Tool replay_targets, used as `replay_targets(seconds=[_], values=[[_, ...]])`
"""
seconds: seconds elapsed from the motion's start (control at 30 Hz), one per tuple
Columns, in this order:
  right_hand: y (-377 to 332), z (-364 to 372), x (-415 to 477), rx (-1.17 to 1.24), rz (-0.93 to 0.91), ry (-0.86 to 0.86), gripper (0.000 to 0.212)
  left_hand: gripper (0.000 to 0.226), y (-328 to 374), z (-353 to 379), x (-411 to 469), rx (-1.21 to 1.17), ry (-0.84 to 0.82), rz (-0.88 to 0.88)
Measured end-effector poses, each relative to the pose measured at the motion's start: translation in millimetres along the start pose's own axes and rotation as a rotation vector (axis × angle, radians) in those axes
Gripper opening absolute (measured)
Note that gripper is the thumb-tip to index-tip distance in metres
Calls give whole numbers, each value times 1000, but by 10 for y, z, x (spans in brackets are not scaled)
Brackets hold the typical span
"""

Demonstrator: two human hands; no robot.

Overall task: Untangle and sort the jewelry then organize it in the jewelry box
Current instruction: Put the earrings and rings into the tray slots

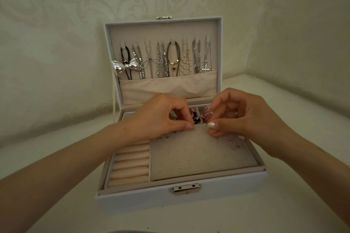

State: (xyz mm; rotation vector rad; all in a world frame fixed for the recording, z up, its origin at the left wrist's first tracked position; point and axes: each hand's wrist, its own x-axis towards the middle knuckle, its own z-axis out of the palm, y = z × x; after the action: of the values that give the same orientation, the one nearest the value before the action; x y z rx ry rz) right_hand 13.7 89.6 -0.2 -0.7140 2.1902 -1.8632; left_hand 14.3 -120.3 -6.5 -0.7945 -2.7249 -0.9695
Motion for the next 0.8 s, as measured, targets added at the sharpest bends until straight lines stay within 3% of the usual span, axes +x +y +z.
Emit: replay_targets(seconds=[0.2, 0.3, 0.43, 0.5, 0.6, 0.8], values=[[14, -1, 6, 24, -8, -3, 24, 8, 8, -15, 1, 104, -38, 108], [33, -7, -1, 39, -34, -5, 24, 18, 22, -37, -66, 156, -77, 167], [65, 32, -33, -10, -203, 69, 29, 24, 37, -82, -167, 316, -8, 245], [74, 57, -53, -135, -380, 120, 33, 28, 159, -44, -193, 152, 66, 142], [61, 88, -68, -385, -629, 161, 29, 40, 382, 31, -171, -441, 30, -127], [46, 46, -94, -464, -751, 144, 23, 27, 441, 84, -136, -597, 57, -189]])
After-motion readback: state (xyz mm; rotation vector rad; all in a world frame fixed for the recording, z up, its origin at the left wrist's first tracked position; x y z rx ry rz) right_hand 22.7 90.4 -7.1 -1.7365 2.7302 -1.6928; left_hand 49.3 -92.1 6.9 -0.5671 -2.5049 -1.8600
